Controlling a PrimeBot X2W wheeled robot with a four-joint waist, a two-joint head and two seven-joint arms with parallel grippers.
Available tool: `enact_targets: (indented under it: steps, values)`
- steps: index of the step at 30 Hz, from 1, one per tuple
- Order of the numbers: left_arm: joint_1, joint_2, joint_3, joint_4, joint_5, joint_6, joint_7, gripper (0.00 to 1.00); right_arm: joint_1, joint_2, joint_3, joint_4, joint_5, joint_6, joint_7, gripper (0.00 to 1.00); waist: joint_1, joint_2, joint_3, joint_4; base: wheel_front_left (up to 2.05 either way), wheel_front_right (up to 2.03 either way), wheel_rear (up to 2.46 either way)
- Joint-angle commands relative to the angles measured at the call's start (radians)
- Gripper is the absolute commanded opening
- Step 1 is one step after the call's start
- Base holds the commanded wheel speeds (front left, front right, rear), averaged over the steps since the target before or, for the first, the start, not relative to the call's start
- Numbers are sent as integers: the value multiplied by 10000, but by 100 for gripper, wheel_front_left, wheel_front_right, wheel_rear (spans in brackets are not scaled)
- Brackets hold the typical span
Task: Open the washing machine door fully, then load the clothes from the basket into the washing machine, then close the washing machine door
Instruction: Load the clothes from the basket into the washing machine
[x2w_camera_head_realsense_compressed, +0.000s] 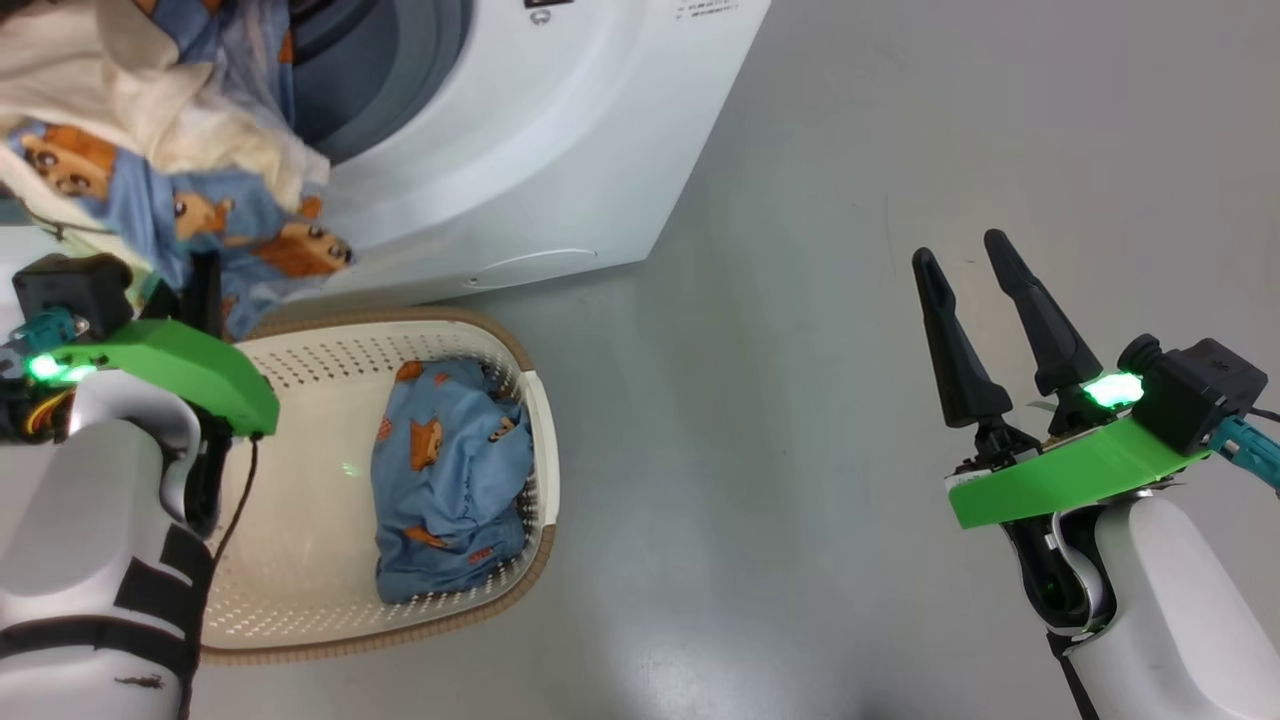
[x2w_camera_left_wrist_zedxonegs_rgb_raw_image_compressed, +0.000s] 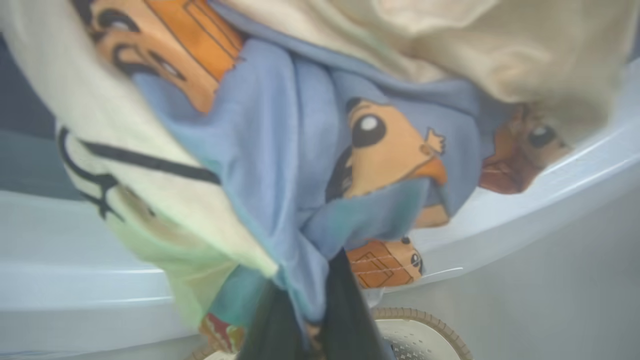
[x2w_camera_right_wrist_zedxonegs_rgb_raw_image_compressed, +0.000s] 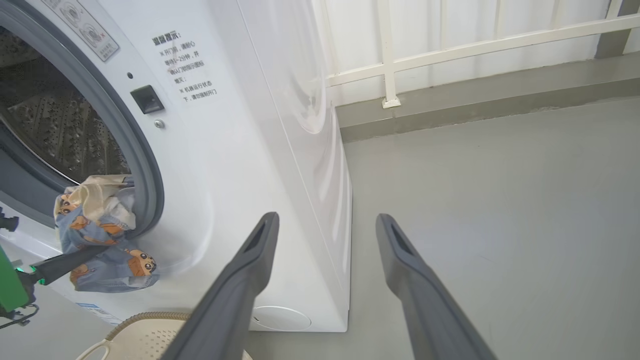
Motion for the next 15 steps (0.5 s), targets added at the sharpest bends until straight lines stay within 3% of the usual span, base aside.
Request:
enact_targets:
  steps: [1, 9, 15]
  values:
    - [249, 347, 277, -500, 101, -3, -63, 0, 230, -14, 131, -208, -89, 16, -48, 100, 0, 0, -46, 42, 0, 0, 0]
    - [689, 199, 413, -2594, 508, 319, -64, 0, 371, -38, 210, -150, -79, 16, -48, 100, 0, 0, -203, 91, 0, 0, 0]
    - [49, 298, 529, -2832, 407, 477, 285, 0, 413, -86, 300, -127, -49, 16, -48, 100, 0, 0, -217, 11, 0, 0, 0]
